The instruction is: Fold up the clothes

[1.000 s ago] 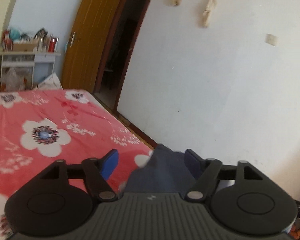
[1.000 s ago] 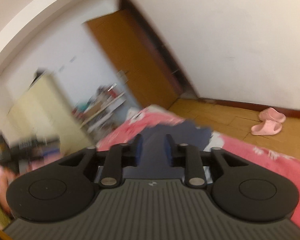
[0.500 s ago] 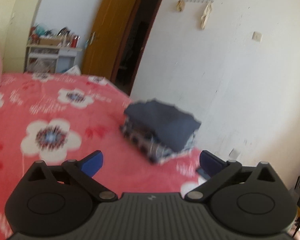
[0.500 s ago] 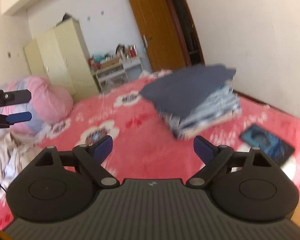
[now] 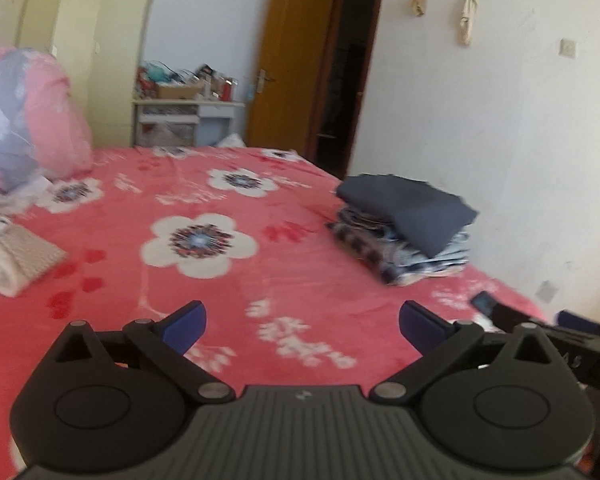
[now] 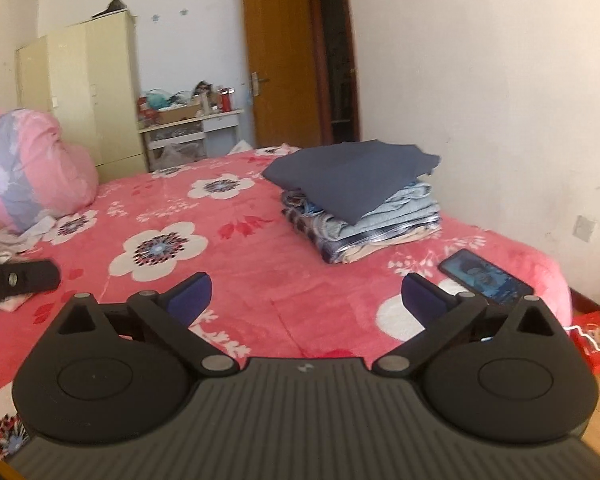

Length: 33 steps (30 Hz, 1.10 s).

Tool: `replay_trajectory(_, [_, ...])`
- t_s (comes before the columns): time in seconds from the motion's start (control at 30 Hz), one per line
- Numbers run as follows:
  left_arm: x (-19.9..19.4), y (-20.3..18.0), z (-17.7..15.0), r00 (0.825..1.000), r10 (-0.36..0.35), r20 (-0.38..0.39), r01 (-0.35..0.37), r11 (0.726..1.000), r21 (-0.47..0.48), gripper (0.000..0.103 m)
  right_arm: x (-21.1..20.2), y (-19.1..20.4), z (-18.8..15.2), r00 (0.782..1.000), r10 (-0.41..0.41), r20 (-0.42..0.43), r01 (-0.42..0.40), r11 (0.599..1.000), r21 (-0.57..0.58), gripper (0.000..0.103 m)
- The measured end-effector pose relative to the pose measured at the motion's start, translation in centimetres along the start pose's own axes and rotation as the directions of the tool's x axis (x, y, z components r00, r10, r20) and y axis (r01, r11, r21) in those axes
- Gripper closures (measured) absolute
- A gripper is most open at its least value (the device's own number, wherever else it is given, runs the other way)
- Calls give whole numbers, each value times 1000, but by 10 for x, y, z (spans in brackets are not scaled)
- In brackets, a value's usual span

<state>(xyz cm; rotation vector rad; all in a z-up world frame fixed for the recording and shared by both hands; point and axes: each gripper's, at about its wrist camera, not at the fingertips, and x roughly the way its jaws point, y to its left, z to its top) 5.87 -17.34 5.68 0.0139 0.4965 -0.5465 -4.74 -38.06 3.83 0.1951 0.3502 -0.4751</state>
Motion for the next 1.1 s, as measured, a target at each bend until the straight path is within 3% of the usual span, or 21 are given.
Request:
replay_trajectory(0.23, [-8,-11,-5,996,79,42,-82,995,64,0,5,7,-4,994,-108,-12,107,994,-38,1])
replay_trajectory(0.37, [-6,-17,-9,996,79,32,-80,996,48,0,12,2,-1,991,-112,-69,109,993,-36,1])
replay_trajectory(0.47, [-4,-19,-10,997,79,24,-80,996,43,0,11,2,-1,987,-152,-58,150,988,-45,1])
replay_trajectory(1.1, [7,-28,-14,991,134,10,-134,990,31,0,9,19,12,982,-188,-35,184,978,-97,1])
